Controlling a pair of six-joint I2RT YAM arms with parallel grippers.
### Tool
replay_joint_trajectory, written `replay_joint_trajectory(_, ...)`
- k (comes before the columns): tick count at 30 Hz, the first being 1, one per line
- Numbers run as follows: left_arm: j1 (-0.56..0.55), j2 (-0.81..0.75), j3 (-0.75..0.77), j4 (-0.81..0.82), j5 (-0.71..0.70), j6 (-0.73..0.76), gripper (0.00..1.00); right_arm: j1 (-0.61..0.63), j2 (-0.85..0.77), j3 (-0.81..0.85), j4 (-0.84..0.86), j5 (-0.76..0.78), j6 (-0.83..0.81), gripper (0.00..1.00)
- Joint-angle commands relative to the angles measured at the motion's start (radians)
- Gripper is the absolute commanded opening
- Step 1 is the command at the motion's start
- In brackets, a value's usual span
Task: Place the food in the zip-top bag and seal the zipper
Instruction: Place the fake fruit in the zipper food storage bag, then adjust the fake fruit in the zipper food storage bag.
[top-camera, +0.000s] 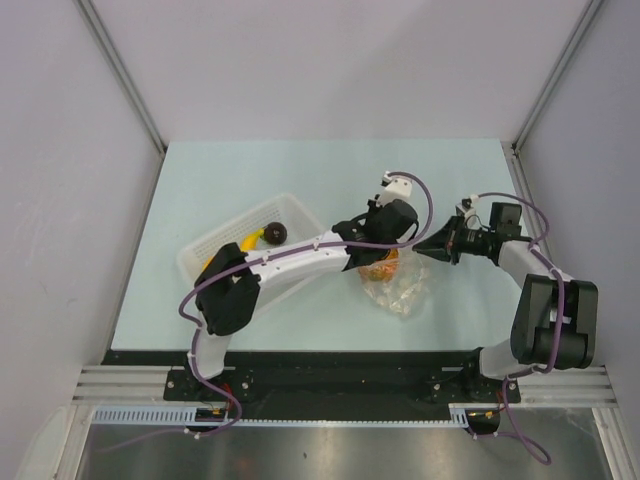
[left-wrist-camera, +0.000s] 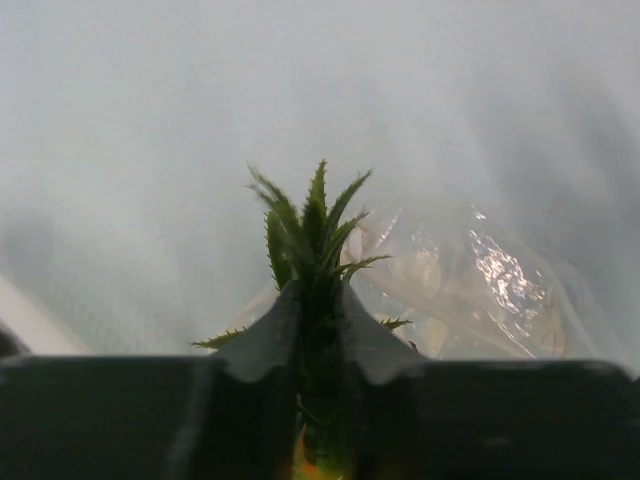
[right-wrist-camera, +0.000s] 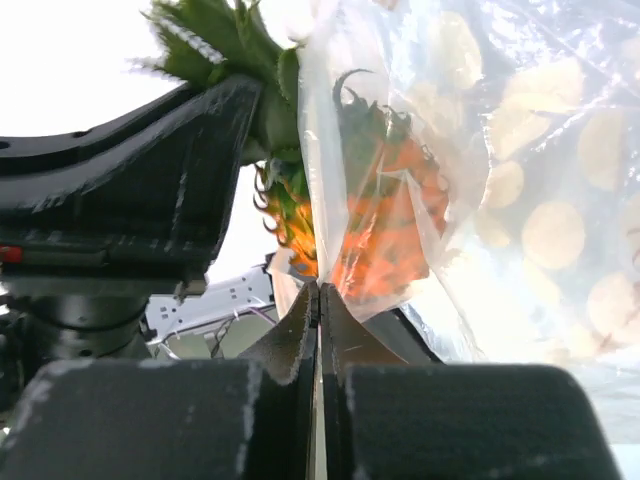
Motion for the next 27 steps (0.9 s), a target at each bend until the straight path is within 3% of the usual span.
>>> replay_joint_trajectory(1,-0.023,-0.048,-0.023,0.038,0.13,0.016,0.31,-0.044,0.014,-0.006,-0.167,-0.042,-0.213,0.0)
replay_joint_trajectory(2,-0.023,-0.074,-0.048,0.042,0.177,0.019,0.45,-0.046,0.012,-0.005,-0.184,-0.047,-0.225,0.0)
replay_joint_trajectory(5,-0.017,-0.121,-0.091,0.053,0.276,0.047,0.63,-0.055,0.009,0.01,-0.241,-0.042,-0.299,0.0)
replay_joint_trajectory(13,0.12,-0.266,-0.186,-0.005,0.479,0.073,0.62,-0.15,0.08,0.115,-0.512,-0.039,-0.572,0.0)
replay_joint_trajectory(18,0.16,-0.238,-0.25,-0.017,0.716,0.056,0.56,-0.17,0.1,0.132,-0.558,0.001,-0.623,0.0)
replay_joint_trajectory(27,0.161,-0.105,-0.25,0.002,0.932,-0.073,0.55,-0.17,0.112,0.132,-0.578,0.082,-0.636,0.0)
